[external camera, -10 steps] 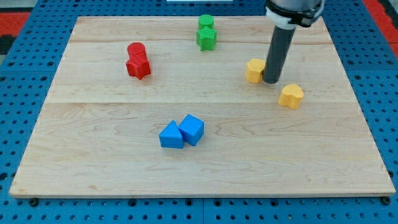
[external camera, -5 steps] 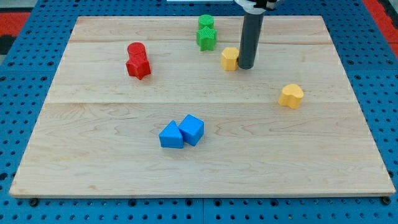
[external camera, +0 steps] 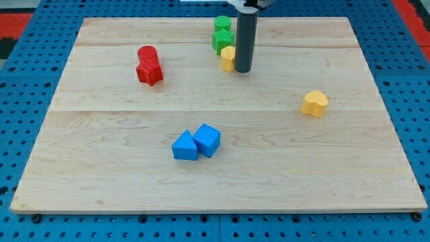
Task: Move the yellow hexagon to the bottom side of the green star
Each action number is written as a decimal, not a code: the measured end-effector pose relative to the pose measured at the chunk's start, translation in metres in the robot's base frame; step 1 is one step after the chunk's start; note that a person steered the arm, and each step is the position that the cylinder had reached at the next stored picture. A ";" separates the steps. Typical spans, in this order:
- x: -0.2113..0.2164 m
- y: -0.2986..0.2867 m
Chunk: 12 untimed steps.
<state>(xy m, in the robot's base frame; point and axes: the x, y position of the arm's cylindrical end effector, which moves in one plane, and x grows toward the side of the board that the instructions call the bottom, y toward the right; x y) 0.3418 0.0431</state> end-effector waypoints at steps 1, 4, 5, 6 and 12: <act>0.000 -0.006; 0.014 -0.011; 0.020 0.006; 0.016 0.048; -0.021 -0.001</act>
